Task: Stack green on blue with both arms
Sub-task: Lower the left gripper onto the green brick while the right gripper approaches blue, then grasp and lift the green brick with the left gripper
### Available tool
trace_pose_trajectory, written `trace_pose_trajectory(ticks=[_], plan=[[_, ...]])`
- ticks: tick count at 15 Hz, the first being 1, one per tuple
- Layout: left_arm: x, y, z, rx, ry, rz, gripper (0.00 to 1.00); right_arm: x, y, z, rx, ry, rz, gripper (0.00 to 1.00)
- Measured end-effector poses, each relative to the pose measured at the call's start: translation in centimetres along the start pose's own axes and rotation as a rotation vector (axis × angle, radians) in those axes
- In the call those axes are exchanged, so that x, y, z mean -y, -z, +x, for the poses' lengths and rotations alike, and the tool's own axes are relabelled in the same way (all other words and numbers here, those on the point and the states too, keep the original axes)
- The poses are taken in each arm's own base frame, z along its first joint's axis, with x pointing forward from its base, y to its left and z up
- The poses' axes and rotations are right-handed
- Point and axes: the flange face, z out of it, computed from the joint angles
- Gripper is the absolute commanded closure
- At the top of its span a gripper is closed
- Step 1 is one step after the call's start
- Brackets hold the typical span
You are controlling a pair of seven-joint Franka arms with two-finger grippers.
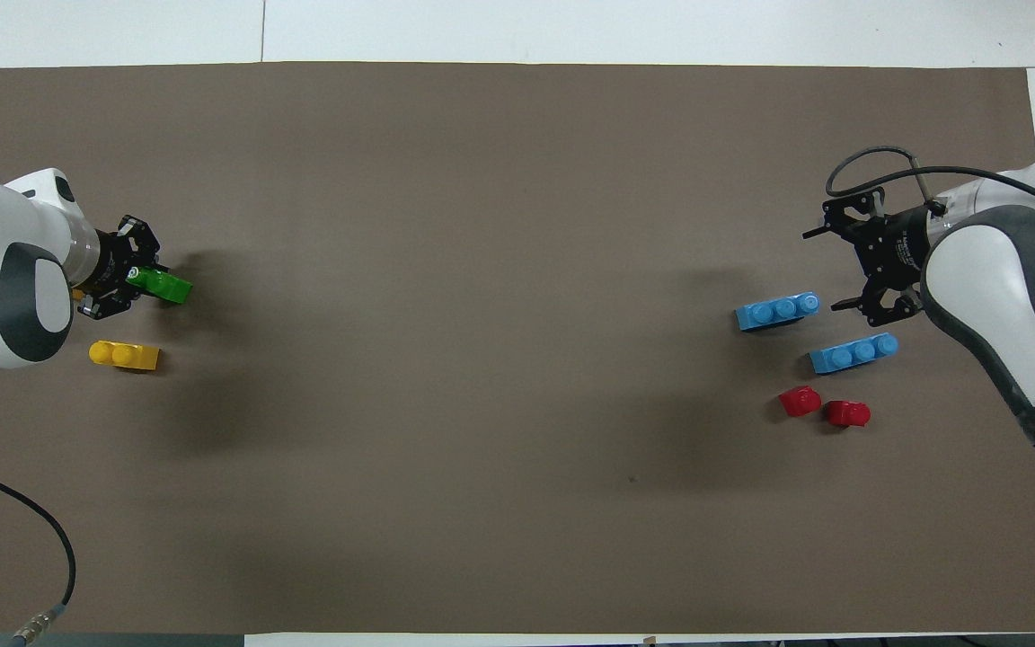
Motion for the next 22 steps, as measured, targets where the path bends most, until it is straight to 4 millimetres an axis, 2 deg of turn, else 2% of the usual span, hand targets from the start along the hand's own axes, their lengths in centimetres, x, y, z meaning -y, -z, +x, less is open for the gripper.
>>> trace_pose_trajectory(ticks=[2,4,8,12,16,22], plan=[[-0.6,1.5,-0.4,0.008,-0.011,0.006,1.00,-0.3,-0.6,0.4,0.005,-0.009,-0.009,0.00],[-1.2,3.9,-1.5,0.013,-0.006,0.006,1.00,-0.6,-1.1,0.7,0.012,-0.020,-0.017,0.00],[-2.0,8.8,-5.1,0.021,0.061,0.008,1.00,-1.1,-2.1,2.0,0.039,-0.057,-0.018,0.00],[-2.5,12.2,-8.8,0.028,0.169,0.011,1.00,-1.4,-3.0,3.0,0.048,-0.076,-0.028,0.00],[-3.6,14.3,-14.0,0.034,0.300,0.024,1.00,-1.5,-3.9,3.4,0.050,-0.082,-0.035,0.00],[-5.6,15.0,-22.1,0.037,0.433,0.036,1.00,-1.3,-4.0,3.6,0.040,-0.083,-0.023,0.00]])
